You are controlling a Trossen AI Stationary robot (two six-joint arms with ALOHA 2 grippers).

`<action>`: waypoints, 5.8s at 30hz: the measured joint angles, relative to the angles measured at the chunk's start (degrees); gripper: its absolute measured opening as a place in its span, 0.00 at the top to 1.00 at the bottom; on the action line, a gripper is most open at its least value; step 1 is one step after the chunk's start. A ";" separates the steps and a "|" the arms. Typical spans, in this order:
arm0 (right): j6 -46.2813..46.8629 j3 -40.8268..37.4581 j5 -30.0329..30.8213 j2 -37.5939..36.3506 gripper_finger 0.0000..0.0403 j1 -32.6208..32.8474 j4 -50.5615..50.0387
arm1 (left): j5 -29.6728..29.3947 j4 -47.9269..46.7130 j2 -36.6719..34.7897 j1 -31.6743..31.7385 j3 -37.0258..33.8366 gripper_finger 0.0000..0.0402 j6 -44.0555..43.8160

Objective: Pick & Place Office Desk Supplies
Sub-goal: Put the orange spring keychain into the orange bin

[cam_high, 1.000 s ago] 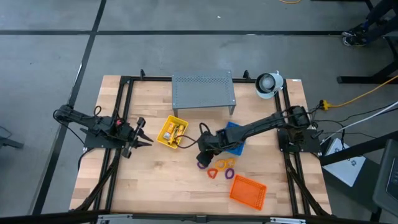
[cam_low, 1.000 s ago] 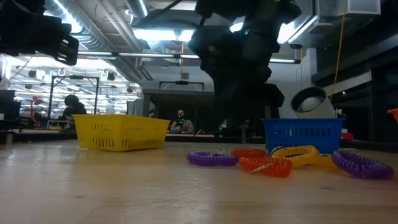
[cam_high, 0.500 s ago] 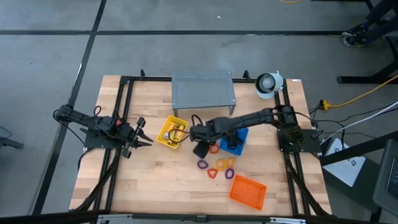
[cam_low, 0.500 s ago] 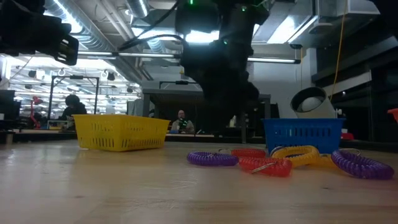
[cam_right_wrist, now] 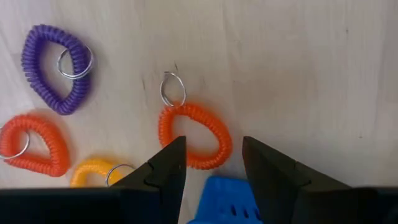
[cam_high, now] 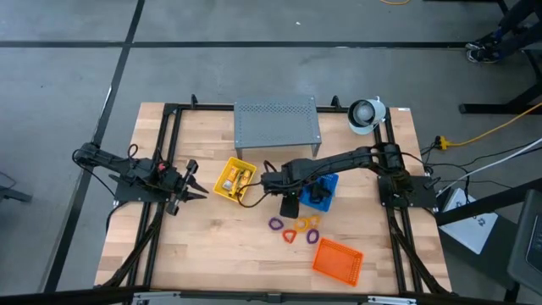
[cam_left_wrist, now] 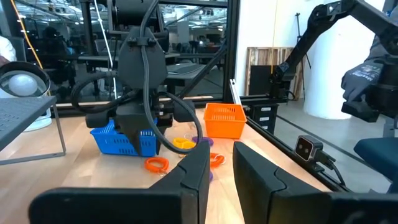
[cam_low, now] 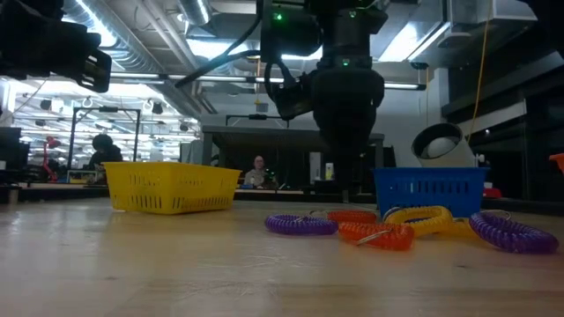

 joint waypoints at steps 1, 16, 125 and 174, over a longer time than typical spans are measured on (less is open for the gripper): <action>-0.08 0.00 0.00 0.00 0.60 -0.16 0.02 | 0.01 0.00 0.00 0.00 0.00 0.84 -0.01; -0.08 -0.04 -5.33 5.35 0.60 -2.22 -1.10 | 0.04 0.02 0.00 0.00 -0.01 0.84 0.02; 57.19 -26.38 -23.72 -22.17 0.45 27.95 16.16 | 0.02 0.01 0.00 0.04 -0.01 0.84 0.00; 44.98 -6.91 -3.59 -1.55 0.54 9.53 22.15 | 0.04 0.00 0.00 0.04 -0.02 0.83 0.00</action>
